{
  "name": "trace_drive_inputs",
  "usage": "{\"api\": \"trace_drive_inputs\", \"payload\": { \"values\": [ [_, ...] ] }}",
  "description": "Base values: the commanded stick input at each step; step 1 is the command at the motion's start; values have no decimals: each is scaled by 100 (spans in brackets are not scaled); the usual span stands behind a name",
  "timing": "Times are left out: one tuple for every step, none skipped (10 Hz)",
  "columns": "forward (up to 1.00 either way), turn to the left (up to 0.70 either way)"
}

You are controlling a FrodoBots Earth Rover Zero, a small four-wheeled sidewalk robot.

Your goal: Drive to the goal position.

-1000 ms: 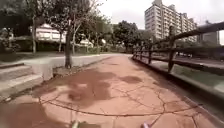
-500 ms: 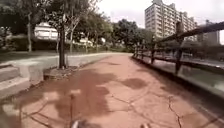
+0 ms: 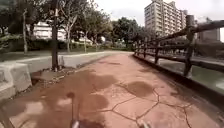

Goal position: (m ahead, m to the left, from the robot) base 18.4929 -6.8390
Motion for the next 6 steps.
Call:
{"api": "trace_drive_inputs", "payload": {
  "values": [
    [70,0],
    [70,0],
    [70,0],
    [70,0],
    [70,0],
    [70,0]
  ]
}}
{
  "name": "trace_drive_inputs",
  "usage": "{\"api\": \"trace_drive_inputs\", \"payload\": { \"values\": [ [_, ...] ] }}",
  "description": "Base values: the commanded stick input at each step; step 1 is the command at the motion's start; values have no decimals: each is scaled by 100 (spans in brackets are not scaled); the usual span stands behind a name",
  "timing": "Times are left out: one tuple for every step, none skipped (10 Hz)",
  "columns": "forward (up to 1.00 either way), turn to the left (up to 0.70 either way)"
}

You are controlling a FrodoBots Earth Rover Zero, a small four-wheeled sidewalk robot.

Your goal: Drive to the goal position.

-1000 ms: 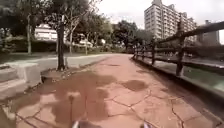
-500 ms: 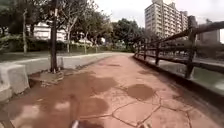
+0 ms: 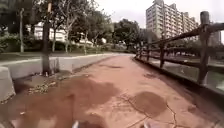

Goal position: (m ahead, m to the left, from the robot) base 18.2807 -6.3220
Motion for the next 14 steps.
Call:
{"api": "trace_drive_inputs", "payload": {
  "values": [
    [70,0],
    [70,0],
    [70,0],
    [70,0],
    [70,0],
    [70,0],
    [70,0],
    [70,0],
    [70,0],
    [70,0],
    [70,0],
    [70,0],
    [70,0],
    [70,0]
  ]
}}
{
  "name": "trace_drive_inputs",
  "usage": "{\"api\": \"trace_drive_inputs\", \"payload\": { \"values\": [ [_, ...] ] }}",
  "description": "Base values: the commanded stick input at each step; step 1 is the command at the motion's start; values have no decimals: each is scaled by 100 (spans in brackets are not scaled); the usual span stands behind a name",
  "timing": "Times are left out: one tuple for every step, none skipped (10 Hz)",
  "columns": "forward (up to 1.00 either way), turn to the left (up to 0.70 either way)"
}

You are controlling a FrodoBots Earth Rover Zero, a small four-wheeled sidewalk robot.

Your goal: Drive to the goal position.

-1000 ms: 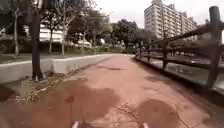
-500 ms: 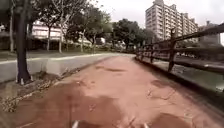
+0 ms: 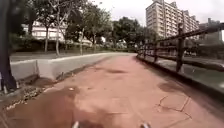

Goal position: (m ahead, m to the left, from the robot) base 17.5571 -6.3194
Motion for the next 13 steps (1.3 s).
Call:
{"api": "trace_drive_inputs", "payload": {
  "values": [
    [70,0],
    [70,0],
    [70,0],
    [70,0],
    [70,0],
    [70,0],
    [70,0],
    [70,0],
    [70,0],
    [70,0],
    [70,0],
    [70,0],
    [70,0]
  ]
}}
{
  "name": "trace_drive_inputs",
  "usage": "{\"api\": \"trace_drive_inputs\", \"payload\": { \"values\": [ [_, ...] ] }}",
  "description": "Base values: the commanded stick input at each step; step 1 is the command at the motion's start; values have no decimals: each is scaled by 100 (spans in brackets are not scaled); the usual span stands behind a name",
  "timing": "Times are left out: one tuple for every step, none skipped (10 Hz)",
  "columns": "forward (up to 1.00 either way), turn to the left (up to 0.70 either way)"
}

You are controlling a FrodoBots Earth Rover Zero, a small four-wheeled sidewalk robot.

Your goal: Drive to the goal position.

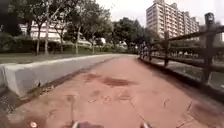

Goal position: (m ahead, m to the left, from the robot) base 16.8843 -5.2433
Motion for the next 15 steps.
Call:
{"api": "trace_drive_inputs", "payload": {
  "values": [
    [70,0],
    [70,0],
    [70,0],
    [70,0],
    [70,0],
    [70,0],
    [70,0],
    [70,0],
    [70,0],
    [70,0],
    [70,0],
    [70,-12],
    [70,-35],
    [70,-16],
    [70,0]
  ]
}}
